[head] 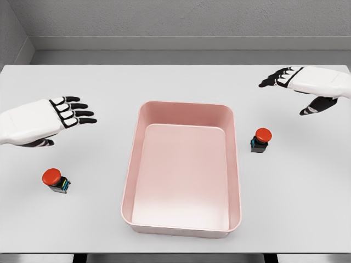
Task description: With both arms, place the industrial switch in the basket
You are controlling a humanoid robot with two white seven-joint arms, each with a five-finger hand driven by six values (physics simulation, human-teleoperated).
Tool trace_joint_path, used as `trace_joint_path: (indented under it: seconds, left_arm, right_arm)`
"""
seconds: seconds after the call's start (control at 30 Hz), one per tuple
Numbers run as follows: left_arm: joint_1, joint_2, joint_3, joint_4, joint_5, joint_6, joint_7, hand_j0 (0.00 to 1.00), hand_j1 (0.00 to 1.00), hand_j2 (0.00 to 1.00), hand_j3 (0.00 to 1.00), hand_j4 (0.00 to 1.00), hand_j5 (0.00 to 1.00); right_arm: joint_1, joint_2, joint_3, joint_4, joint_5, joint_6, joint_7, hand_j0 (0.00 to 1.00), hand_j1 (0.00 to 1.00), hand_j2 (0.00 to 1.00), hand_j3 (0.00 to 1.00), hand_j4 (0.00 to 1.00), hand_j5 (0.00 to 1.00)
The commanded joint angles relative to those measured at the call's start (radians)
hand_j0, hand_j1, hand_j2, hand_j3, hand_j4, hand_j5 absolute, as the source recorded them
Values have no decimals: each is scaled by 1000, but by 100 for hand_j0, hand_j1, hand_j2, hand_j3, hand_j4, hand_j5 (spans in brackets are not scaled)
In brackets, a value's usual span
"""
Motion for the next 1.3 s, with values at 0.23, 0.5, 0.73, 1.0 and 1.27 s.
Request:
trace_joint_path:
  seconds: [0.23,0.5,0.73,1.0,1.27]
  left_arm:
    - [47,21,6,136,0,0,-12,100,100,100,100,100,100]
    - [179,28,8,184,6,0,-9,100,100,100,100,100,100]
    - [238,25,8,115,7,0,-3,100,100,100,100,100,100]
    - [244,25,8,112,7,0,-3,100,100,100,100,100,100]
    - [258,27,9,61,7,0,-1,100,100,100,100,100,100]
  right_arm:
    - [18,-68,53,-13,-8,2,-115,100,100,100,100,100,100]
    - [84,-49,62,-13,-8,2,-100,100,100,100,100,100,100]
    - [100,-11,56,-12,-8,2,-55,100,100,100,100,100,100]
    - [127,4,58,-13,-8,2,-54,91,91,91,91,91,91]
    - [130,32,59,-10,-8,2,-42,88,88,88,88,88,88]
